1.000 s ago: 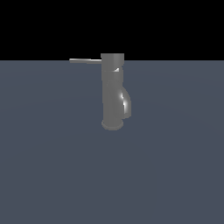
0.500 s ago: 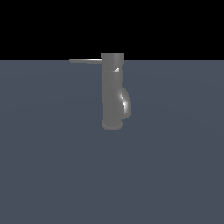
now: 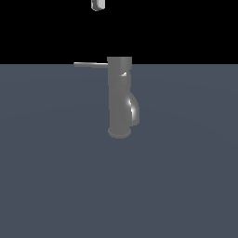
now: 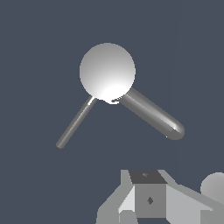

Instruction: Turn on the faucet by rotating a designated handle.

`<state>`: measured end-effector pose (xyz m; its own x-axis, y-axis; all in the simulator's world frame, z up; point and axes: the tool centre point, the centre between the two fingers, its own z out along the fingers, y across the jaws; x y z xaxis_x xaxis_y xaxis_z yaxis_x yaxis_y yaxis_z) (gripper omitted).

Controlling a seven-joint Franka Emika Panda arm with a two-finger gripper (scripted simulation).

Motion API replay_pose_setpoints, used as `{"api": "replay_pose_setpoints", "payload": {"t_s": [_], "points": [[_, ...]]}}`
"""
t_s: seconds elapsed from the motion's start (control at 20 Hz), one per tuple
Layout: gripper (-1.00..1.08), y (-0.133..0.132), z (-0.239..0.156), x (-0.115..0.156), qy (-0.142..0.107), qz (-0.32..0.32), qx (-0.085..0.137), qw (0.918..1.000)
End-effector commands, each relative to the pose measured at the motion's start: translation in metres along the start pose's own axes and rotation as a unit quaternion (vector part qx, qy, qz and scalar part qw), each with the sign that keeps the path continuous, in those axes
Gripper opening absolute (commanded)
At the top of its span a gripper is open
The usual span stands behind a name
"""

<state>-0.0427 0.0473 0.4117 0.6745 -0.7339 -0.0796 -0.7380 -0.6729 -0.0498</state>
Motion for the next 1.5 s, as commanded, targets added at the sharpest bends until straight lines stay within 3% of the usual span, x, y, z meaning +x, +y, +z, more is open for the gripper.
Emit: {"api": "replay_pose_setpoints", "payload": {"t_s": [0.0,0.4,0.85,1.45], "points": [[-1.0,-0.014,0.01,0.005,0.0,0.031,-0.001,0.9995],[-1.0,-0.057,0.046,0.017,0.008,0.126,-0.006,0.992],[-1.0,-0.102,0.091,0.025,0.025,0.227,-0.011,0.9736],[-1.0,-0.134,0.128,0.027,0.044,0.299,-0.012,0.9532]]}}
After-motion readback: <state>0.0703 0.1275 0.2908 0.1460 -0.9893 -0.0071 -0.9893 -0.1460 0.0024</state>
